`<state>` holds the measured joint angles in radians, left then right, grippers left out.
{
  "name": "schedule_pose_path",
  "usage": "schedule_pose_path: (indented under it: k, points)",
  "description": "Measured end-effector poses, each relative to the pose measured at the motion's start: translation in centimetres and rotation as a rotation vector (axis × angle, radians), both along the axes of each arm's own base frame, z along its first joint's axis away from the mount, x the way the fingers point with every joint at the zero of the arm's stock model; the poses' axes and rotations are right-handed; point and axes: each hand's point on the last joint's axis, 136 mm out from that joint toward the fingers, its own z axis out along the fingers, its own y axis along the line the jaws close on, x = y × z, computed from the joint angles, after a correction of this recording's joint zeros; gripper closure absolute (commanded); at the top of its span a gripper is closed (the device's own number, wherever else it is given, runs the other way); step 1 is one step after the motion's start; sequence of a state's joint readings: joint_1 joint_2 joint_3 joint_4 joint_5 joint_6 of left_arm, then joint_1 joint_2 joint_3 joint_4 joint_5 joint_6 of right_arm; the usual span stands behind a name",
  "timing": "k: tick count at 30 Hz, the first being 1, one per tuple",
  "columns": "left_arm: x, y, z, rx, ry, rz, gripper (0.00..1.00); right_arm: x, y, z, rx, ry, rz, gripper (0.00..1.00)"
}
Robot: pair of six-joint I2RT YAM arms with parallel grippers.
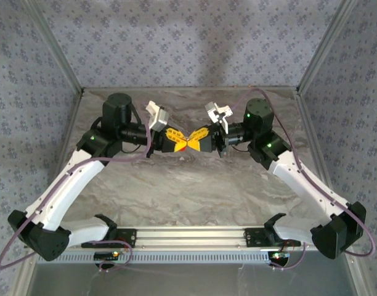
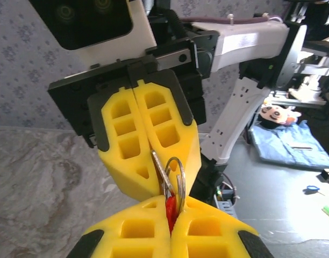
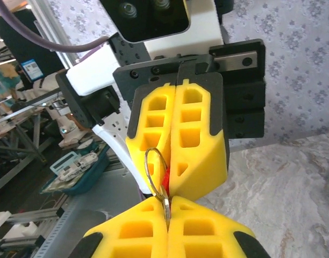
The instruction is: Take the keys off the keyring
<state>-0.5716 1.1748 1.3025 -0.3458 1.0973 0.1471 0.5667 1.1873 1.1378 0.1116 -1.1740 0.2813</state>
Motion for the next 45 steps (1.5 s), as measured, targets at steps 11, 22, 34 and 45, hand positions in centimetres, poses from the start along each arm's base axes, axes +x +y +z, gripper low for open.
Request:
schedule_pose_path:
  k: [11,22,34,45]
  points:
    - [1.6,0.7,-0.2,-0.022,-0.115,0.194,1.0,-0.2,0.4,-0.5,-0.036,-0.04,-0.11,0.72]
    - [2.2,0.4,0.4,-0.039,-0.157,0.246,1.0,-0.6,1.0,0.0,-0.014,-0.051,-0.131,0.54]
    - [1.5,0.8,0.4,-0.051,-0.193,0.247,1.0,0.4,0.5,-2.1,-0.051,0.003,-0.167,0.35]
    - [0.2,0.6,0.7,-0.066,-0.196,0.175,1.0,0.7,-1.9,-3.4,-0.029,0.049,-0.228,0.24]
